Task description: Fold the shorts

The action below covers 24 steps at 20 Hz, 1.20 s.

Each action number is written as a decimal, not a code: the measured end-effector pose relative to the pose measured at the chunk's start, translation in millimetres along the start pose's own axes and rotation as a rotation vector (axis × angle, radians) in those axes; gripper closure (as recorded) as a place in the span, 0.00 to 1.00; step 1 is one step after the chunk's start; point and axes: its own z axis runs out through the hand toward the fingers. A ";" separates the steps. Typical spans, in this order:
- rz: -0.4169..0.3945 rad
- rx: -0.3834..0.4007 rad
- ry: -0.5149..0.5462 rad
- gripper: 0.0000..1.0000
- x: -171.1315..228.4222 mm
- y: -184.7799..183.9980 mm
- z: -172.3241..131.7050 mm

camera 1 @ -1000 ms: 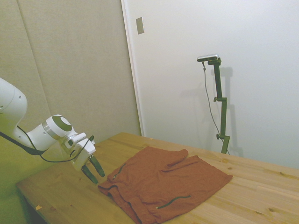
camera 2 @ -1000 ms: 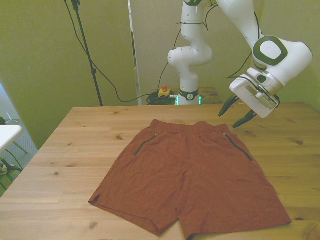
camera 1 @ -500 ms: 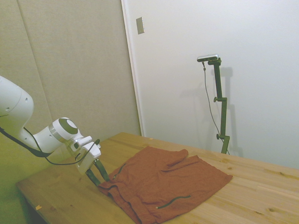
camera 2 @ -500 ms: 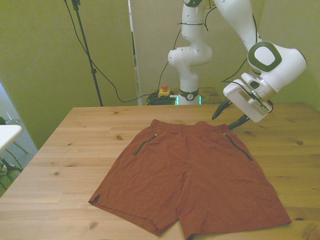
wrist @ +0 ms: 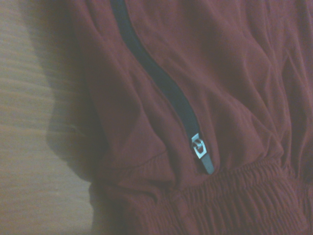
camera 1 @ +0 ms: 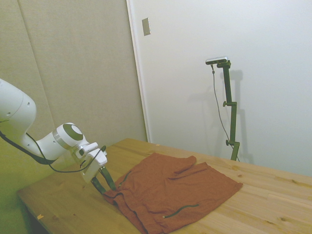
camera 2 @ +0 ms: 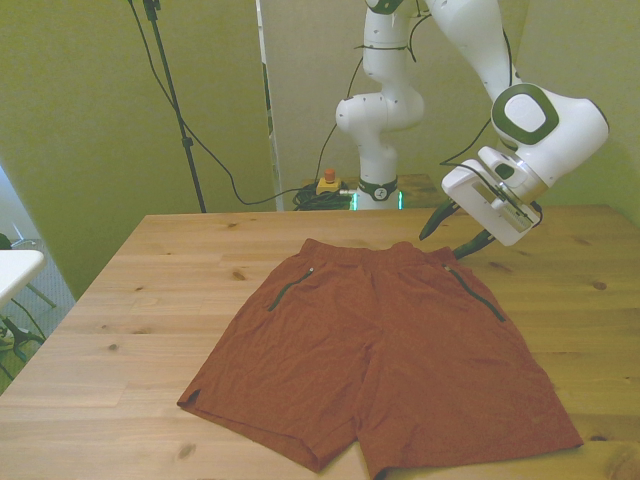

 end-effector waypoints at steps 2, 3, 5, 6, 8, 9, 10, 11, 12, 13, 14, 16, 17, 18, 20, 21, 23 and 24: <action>-0.005 0.004 -0.001 1.00 -1.3 -0.7 0.9; -0.006 0.006 -0.002 1.00 -1.9 -1.1 1.3; -0.010 0.006 -0.003 1.00 -3.3 -2.1 2.7; -0.011 0.006 -0.004 1.00 -3.8 -2.6 3.4; -0.014 0.004 -0.005 1.00 -5.2 -3.3 5.1; -0.016 0.003 -0.006 1.00 -6.0 -3.6 6.1; -0.018 0.002 -0.007 1.00 -6.7 -4.1 6.9; -0.020 0.002 -0.008 1.00 -7.4 -4.8 7.6; -0.021 0.003 -0.009 1.00 -8.0 -5.4 8.3; -0.022 0.003 -0.009 1.00 -8.5 -6.0 8.9; -0.024 0.003 -0.010 1.00 -9.1 -6.5 9.6; -0.027 0.004 -0.012 1.00 -10.2 -7.8 10.7; -0.028 0.004 -0.013 1.00 -10.8 -8.4 11.3; -0.030 0.004 -0.013 1.00 -11.5 -9.1 12.0; -0.033 0.004 -0.015 1.00 -12.7 -10.2 13.0; -0.034 0.004 -0.015 1.00 -13.3 -10.6 13.3; -0.036 0.004 -0.014 1.00 -14.3 -10.9 12.9; -0.037 0.005 -0.013 1.00 -14.6 -11.0 12.4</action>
